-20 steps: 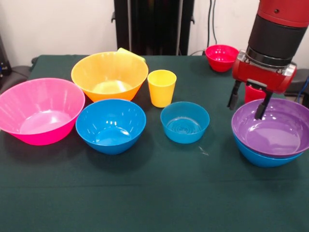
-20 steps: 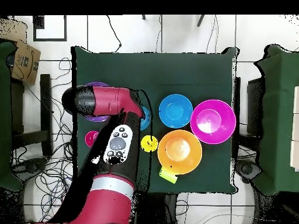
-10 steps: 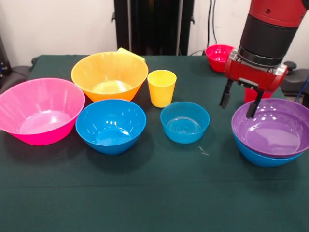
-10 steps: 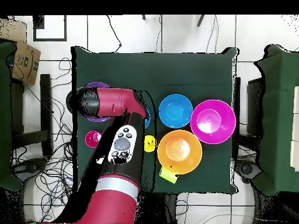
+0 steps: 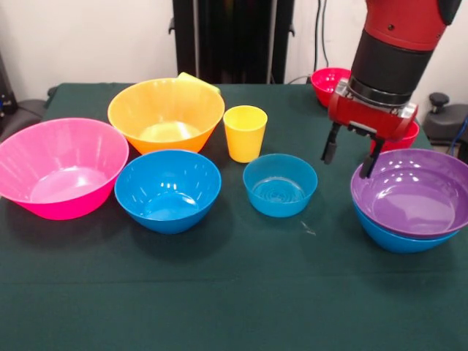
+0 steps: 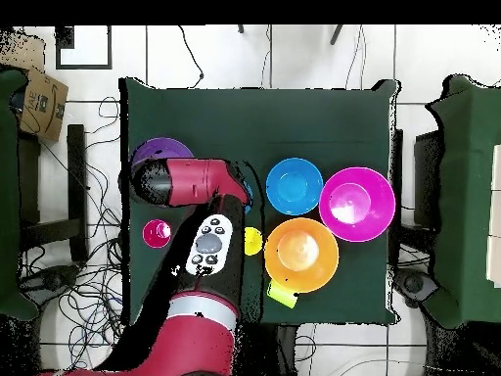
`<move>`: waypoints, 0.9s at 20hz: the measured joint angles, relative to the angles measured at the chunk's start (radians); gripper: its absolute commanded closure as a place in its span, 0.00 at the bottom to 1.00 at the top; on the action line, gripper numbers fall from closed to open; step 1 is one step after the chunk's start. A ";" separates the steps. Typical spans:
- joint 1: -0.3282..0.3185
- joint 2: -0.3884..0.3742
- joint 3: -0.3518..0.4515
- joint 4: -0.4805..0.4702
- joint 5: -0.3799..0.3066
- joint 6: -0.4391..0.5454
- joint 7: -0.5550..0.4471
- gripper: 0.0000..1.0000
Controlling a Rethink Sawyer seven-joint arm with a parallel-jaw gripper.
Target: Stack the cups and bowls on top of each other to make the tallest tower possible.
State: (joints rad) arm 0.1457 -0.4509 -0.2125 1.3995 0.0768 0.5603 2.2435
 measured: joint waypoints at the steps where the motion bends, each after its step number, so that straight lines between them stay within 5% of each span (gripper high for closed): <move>1: -0.003 0.001 0.003 0.004 -0.004 -0.009 0.000 0.00; 18: -0.103 0.033 0.144 0.066 -0.021 -0.189 0.000 0.00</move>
State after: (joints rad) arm 0.0430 -0.4180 -0.0681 1.4658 0.0555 0.3713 2.2435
